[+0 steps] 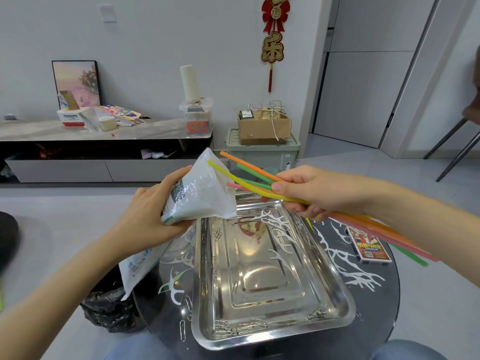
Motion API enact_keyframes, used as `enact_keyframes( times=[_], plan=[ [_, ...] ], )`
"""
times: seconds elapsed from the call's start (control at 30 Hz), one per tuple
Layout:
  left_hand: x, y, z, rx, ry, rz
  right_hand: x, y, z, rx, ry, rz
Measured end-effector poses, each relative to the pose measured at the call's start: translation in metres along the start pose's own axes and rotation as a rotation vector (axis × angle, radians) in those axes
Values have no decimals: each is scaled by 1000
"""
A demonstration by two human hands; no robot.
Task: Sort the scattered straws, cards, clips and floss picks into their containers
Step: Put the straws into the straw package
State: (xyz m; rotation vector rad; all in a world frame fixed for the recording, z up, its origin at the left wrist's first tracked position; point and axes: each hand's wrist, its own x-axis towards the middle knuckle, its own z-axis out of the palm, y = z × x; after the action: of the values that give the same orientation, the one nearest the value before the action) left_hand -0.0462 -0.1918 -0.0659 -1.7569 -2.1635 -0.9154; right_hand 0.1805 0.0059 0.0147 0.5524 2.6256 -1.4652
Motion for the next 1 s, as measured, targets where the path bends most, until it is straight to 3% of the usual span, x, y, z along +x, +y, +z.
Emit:
enact_keyframes(
  times=[0.27,0.47,0.73,0.9,1.0],
  plan=[
    [-2,-3,0,-15,-2,2,-3,8,-4,-2,-12,42],
    [-1,-4,3,40,-13,33,-4,-1,-1,-189,67,-31],
    [0,-1,5,285,-29,89,-4,-28,-4,-69,-256,111],
    [-1,3,4,333,-19,162,1,-38,-13,-225,-304,179],
    [-4,1,2,226,4,78,4,-28,-16,-76,-301,182]
  ],
)
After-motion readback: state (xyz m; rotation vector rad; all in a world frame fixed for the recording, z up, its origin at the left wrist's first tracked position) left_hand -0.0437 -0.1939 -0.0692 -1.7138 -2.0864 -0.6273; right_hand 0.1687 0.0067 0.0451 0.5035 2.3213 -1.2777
